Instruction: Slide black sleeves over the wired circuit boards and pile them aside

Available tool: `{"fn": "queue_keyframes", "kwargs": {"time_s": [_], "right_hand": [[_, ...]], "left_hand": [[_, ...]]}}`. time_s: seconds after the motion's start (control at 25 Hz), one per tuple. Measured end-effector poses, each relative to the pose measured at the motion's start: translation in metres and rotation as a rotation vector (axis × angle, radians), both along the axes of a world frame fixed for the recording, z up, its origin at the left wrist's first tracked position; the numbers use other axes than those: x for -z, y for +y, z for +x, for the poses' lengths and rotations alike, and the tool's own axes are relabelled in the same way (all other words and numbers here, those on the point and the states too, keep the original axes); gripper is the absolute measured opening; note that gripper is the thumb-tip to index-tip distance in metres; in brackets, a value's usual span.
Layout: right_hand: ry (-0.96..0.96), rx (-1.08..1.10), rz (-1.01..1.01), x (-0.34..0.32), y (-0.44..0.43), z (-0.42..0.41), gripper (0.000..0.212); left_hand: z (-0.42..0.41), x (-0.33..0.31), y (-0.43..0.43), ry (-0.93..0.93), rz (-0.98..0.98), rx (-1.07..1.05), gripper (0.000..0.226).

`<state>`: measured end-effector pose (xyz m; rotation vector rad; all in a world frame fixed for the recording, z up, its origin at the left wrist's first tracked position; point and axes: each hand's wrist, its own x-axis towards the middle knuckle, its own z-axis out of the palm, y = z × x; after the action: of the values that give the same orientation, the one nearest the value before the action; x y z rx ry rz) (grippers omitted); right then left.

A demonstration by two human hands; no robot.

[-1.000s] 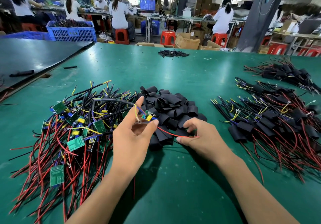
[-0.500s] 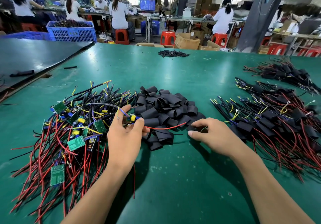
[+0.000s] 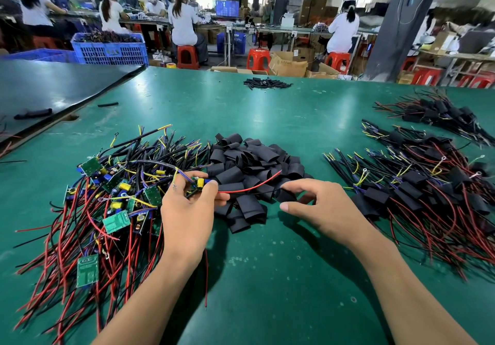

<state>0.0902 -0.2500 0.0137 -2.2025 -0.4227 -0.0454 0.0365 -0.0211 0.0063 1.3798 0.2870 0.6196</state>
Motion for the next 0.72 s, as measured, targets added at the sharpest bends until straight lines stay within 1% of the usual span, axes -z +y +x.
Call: {"fn": "queue_keyframes", "kwargs": {"time_s": [0.24, 0.72], "right_hand": [[-0.077, 0.023, 0.073, 0.0007, -0.0014, 0.0014, 0.033], [-0.141, 0.039, 0.103, 0.0006, -0.0008, 0.0012, 0.03]], "left_hand": [[0.0005, -0.0005, 0.0004, 0.019, 0.024, -0.011, 0.013], [0.0006, 0.0001, 0.002, 0.013, 0.034, 0.0, 0.012]]}}
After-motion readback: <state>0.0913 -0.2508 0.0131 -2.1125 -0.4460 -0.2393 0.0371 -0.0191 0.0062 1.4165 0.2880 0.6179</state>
